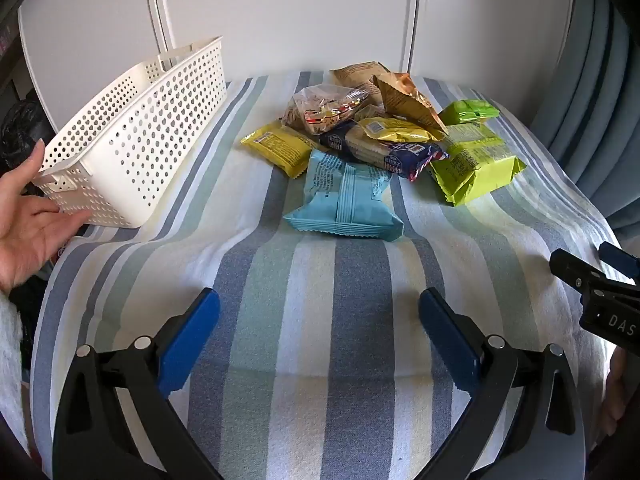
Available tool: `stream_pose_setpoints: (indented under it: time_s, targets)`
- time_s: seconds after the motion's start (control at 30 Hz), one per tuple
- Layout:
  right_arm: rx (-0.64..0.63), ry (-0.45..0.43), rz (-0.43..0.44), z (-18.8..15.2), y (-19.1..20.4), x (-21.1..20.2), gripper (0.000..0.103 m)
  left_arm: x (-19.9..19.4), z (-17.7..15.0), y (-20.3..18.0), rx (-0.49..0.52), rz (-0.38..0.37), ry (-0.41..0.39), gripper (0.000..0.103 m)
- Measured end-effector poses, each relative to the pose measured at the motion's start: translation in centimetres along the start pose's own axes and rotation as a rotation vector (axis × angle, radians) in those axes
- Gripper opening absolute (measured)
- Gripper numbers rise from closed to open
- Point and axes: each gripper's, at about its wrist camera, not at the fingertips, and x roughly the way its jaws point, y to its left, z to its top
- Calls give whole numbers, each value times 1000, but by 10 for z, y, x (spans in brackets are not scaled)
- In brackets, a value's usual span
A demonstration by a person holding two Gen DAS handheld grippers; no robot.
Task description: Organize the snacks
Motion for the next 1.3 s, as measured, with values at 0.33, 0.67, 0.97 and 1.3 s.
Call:
stream_pose_setpoints:
  time_s: [0.33, 0.67, 0.97, 1.3]
  targets:
    - [-1, 0, -1, 0, 0, 0, 98, 0, 0, 0, 0, 0, 0, 101]
    - [-4, 0, -5, 0, 0, 0, 98, 0, 0, 0, 0, 0, 0, 101]
    - [-6, 2, -8, -1, 1, 0, 98, 0, 0, 1, 0, 0, 0, 101]
    - [-8, 1, -11, 0, 0, 2, 98, -1, -1, 0, 2, 4, 0, 101]
